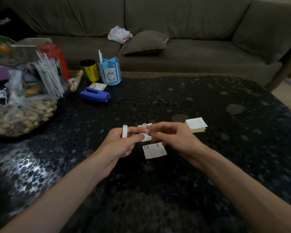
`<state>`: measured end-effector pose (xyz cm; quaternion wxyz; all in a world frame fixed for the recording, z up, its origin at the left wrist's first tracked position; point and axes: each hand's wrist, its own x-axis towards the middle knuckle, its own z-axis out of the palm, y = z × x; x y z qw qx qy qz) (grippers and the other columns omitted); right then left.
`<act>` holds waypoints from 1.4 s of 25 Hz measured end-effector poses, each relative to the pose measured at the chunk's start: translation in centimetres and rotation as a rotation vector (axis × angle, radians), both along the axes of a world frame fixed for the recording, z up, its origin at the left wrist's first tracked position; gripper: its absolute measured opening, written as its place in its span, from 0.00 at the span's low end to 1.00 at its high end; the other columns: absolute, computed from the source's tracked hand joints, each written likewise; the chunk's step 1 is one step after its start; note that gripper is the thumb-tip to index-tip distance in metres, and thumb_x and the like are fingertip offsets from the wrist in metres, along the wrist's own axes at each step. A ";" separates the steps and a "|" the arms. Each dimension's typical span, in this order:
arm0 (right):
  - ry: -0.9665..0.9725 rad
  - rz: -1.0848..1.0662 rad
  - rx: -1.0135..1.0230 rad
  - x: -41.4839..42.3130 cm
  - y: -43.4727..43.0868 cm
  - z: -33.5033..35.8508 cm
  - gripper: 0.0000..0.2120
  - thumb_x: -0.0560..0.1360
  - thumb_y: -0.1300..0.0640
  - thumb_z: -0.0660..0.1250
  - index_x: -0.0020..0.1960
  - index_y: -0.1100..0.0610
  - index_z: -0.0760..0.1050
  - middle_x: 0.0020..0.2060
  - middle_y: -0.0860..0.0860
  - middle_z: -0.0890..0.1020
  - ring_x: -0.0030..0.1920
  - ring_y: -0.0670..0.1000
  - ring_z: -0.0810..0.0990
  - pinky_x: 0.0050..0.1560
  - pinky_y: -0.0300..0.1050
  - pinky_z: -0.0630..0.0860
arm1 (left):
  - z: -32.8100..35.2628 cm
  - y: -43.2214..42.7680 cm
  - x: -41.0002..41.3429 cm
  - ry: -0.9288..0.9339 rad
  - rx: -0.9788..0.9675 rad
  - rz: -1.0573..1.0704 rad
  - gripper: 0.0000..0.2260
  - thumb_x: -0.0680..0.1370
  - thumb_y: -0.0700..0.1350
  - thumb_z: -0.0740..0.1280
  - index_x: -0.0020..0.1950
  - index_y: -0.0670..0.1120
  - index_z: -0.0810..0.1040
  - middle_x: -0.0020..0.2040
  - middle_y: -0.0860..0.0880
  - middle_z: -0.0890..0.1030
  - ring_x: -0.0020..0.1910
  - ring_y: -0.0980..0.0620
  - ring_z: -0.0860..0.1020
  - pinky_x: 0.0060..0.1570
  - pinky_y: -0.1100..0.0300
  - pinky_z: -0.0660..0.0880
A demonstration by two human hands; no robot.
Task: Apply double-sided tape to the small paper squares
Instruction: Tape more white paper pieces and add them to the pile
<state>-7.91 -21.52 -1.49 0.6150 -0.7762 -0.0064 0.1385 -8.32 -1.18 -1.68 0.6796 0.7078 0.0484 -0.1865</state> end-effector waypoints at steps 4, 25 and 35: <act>-0.005 0.006 0.019 0.0 -0.1 0.0 0.07 0.78 0.58 0.75 0.50 0.48 0.89 0.51 0.42 0.88 0.54 0.44 0.85 0.51 0.39 0.76 | -0.1 0.1 0.1 -0.009 0.000 -0.006 0.07 0.80 0.41 0.71 0.55 0.50 0.87 0.27 0.54 0.70 0.25 0.59 0.64 0.24 0.66 0.62; -0.004 -0.114 -0.064 0.1 0.2 -0.2 0.04 0.79 0.51 0.74 0.49 0.51 0.87 0.40 0.44 0.87 0.40 0.36 0.83 0.42 0.32 0.73 | 0.2 -0.4 -0.3 0.037 0.027 -0.002 0.08 0.81 0.43 0.71 0.56 0.52 0.88 0.28 0.53 0.68 0.26 0.58 0.63 0.25 0.66 0.61; 0.030 -0.297 -0.158 0.3 -0.3 -0.1 0.03 0.79 0.55 0.74 0.48 0.48 0.86 0.45 0.46 0.86 0.50 0.46 0.84 0.59 0.48 0.82 | 0.2 1.3 0.8 0.137 0.134 0.092 0.19 0.80 0.40 0.71 0.70 0.54 0.79 0.23 0.56 0.71 0.23 0.59 0.65 0.22 0.67 0.63</act>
